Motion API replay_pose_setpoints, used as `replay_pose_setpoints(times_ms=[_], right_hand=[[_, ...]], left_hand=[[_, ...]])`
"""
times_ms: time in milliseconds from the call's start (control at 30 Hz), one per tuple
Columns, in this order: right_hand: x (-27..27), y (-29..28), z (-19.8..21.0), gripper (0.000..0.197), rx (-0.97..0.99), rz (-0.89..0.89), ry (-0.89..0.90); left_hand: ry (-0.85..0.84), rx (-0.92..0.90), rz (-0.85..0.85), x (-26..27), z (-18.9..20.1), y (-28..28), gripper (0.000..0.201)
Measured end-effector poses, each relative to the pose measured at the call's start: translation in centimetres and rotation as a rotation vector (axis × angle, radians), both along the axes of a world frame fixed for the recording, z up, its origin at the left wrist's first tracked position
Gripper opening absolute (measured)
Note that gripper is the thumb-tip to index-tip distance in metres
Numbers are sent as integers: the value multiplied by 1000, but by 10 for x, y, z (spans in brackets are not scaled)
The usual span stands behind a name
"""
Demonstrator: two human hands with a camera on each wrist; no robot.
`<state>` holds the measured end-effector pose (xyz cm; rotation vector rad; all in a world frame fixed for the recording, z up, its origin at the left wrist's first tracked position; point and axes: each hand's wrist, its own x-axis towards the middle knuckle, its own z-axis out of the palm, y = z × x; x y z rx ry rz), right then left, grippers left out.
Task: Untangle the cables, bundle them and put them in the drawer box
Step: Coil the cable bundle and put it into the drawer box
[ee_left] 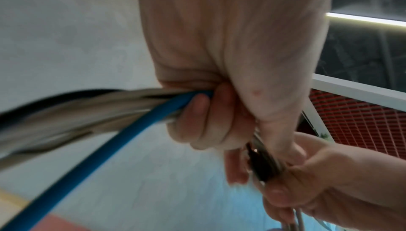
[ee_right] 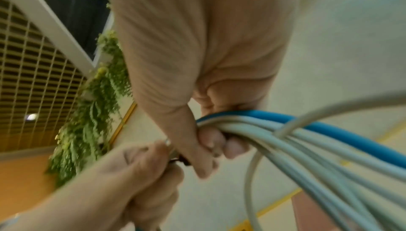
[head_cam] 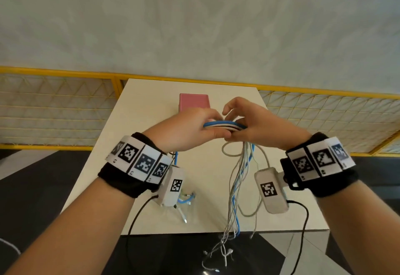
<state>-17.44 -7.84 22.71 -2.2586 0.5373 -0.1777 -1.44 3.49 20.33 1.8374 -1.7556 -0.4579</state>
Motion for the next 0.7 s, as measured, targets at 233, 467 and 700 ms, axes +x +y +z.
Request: replay_pose_setpoints(times_ms=[233,467,700], right_hand=[[20,5,-25,13,-110,5,-418],[37,-2,-64,17,25,60,-279],[28,-3,-117,19,69,-152,-274]], left_hand=[[67,-331,173,11,11,1,40],[159,-463,289,34,14,2,37],[152,-467,300,63,30,2,40]])
